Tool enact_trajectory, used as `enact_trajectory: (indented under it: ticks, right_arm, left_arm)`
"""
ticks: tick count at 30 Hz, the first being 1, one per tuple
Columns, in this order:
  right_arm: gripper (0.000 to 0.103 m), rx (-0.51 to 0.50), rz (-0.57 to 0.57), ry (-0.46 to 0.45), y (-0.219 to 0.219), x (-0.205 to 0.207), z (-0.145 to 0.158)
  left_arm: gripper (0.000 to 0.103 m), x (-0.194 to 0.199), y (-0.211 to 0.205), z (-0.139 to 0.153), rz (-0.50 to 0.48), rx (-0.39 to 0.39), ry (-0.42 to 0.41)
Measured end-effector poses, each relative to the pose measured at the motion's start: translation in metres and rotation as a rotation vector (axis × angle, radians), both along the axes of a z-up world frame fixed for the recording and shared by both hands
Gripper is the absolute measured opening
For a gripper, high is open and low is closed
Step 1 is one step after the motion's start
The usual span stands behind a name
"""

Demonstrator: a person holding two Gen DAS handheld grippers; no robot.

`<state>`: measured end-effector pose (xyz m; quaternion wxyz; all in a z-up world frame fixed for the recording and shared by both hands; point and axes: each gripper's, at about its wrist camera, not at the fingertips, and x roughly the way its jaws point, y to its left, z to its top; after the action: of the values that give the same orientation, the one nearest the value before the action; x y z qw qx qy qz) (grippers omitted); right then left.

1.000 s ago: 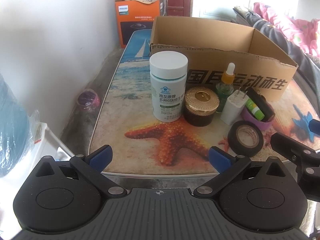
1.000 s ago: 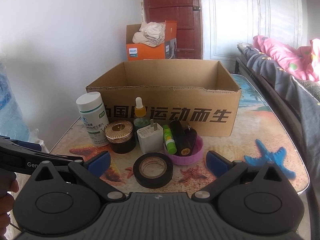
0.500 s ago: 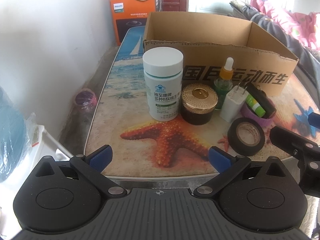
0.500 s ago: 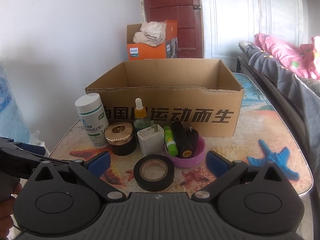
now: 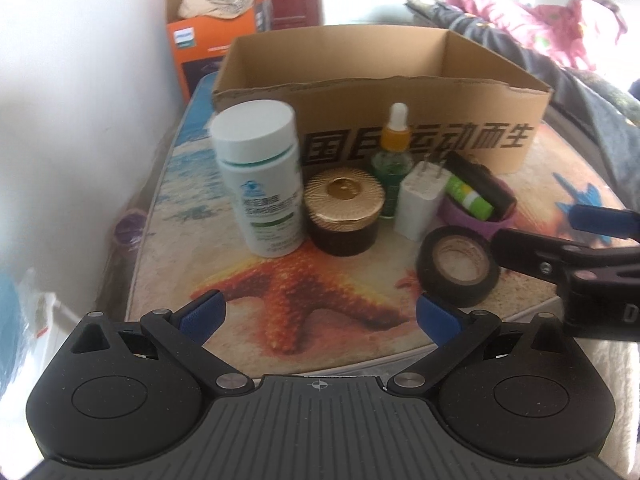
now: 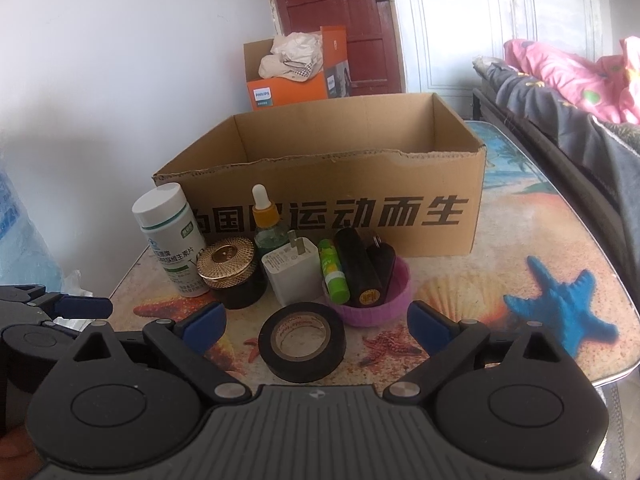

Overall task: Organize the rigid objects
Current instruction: 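Lower the right tool onto the black tape roll and close on it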

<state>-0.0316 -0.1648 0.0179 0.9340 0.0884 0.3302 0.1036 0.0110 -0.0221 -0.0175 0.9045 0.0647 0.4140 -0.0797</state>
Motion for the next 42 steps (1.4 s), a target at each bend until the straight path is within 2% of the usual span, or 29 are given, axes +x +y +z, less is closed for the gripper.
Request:
enact_trajectory:
  ticks: [5, 10, 15, 18, 20, 21, 23, 25, 33, 42]
  right_arm:
    - [0.095, 0.032, -0.01, 0.03, -0.012, 0.005, -0.005]
    - [0.085, 0.075, -0.005, 0.086, -0.023, 0.014, -0.016]
    - [0.071, 0.127, 0.027, 0.148, -0.026, 0.026, -0.028]
    - [0.068, 0.151, 0.047, 0.165, -0.026, 0.032, -0.033]
    - [0.067, 0.173, 0.061, 0.181, -0.027, 0.036, -0.035]
    - [0.065, 0.184, 0.068, 0.188, -0.027, 0.038, -0.036]
    - [0.062, 0.195, 0.08, 0.199, -0.027, 0.041, -0.037]
    - [0.061, 0.191, 0.089, 0.203, -0.026, 0.042, -0.038]
    - [0.041, 0.16, 0.117, 0.221, -0.023, 0.05, -0.04]
    - [0.03, 0.079, 0.156, 0.196, -0.012, 0.049, -0.038]
  left_arm:
    - [0.102, 0.002, -0.008, -0.003, -0.088, -0.029, -0.025]
    - [0.101, 0.003, -0.021, -0.009, -0.179, -0.072, -0.058]
    - [0.094, 0.005, -0.042, -0.018, -0.246, -0.014, -0.056]
    - [0.091, 0.008, -0.052, -0.022, -0.274, 0.005, -0.04]
    - [0.086, 0.01, -0.057, -0.024, -0.288, 0.015, -0.032]
    - [0.08, 0.011, -0.058, -0.025, -0.293, 0.021, -0.027]
    - [0.078, 0.013, -0.061, -0.027, -0.305, 0.023, -0.017]
    - [0.076, 0.014, -0.063, -0.027, -0.315, 0.015, -0.012]
    - [0.067, 0.018, -0.074, -0.032, -0.334, 0.025, 0.009]
    - [0.063, 0.015, -0.072, -0.034, -0.329, -0.007, -0.015]
